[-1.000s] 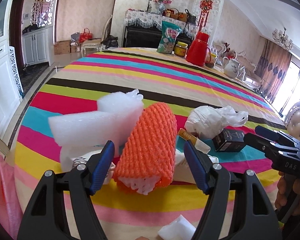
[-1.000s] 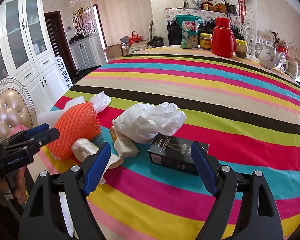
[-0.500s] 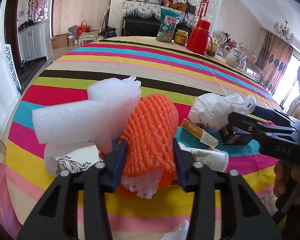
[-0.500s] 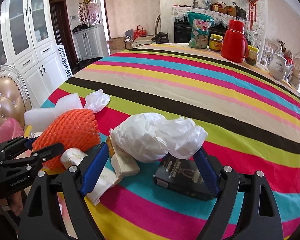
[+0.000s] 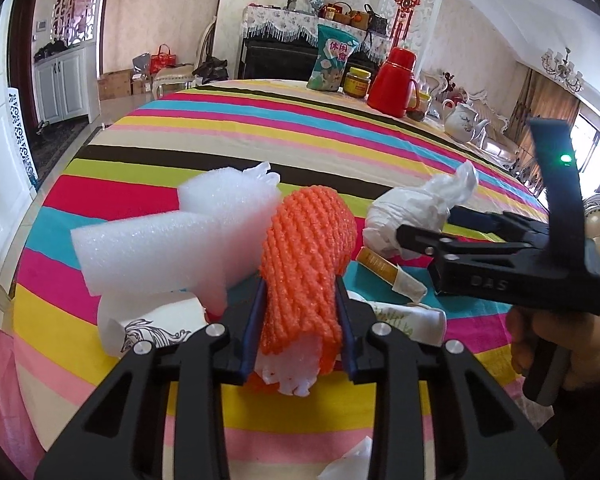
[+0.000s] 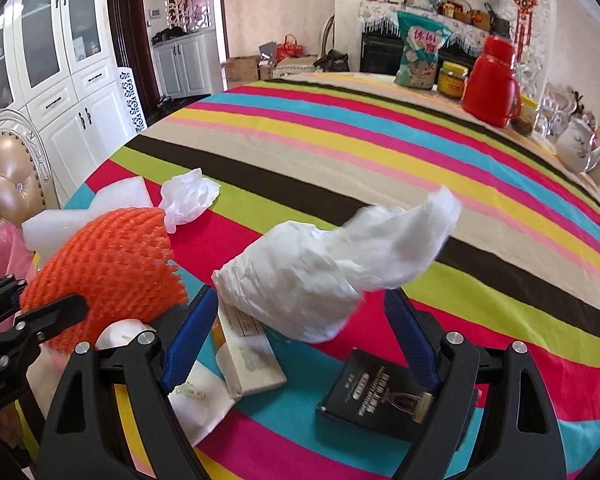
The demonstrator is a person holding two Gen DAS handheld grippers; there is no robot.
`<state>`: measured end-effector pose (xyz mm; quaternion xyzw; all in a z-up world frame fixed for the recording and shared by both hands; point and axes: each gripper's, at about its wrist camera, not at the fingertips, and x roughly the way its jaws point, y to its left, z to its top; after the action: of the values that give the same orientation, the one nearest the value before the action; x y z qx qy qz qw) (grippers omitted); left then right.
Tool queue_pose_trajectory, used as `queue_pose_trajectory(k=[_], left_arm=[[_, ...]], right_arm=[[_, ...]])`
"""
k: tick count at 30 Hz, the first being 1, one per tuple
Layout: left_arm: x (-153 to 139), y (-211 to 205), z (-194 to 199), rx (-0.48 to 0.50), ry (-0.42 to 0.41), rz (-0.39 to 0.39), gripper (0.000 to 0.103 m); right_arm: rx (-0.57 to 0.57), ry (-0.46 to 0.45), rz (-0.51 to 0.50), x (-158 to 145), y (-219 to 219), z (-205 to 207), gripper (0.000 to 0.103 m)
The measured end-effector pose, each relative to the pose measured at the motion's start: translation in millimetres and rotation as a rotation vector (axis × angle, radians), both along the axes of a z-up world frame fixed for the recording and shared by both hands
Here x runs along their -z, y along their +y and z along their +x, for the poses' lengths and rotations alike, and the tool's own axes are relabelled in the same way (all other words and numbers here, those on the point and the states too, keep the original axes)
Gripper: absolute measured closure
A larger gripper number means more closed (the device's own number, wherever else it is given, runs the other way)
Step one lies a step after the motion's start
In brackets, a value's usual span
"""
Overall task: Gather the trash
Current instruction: 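Grasp the second orange foam net with the left tool while the right tool grasps a white plastic bag, then carry the net and bag to the pink bin and release both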
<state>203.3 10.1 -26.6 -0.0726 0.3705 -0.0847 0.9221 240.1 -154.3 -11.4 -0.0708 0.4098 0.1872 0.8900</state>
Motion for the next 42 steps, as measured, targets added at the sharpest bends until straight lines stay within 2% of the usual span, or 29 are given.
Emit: queue_pose_trajectory(k=[4, 8, 11, 26, 42], left_arm=[[-3, -2, -1, 0.007, -0.01, -0.003, 0.071], [-7, -4, -5, 0.013, -0.022, -0.006, 0.071], [-11, -4, -6, 0.013, -0.032, -0.006, 0.072], [-46, 5, -41, -0.03, -0.118, -0.003, 0.072], [-83, 27, -128, -0.121, -0.2, 0.015, 0.072]], right_arm=[[-0.005, 0.038, -0.007, 9, 5, 5, 0.042], [-0.008, 0.034, -0.015, 9, 6, 4, 0.055], [-0.001, 0.026, -0.006, 6, 2, 1, 0.059], [0.04, -0.086, 0.065, -44, -25, -55, 0.061], [0.01, -0.173, 0.125, -90, -19, -130, 0.061]])
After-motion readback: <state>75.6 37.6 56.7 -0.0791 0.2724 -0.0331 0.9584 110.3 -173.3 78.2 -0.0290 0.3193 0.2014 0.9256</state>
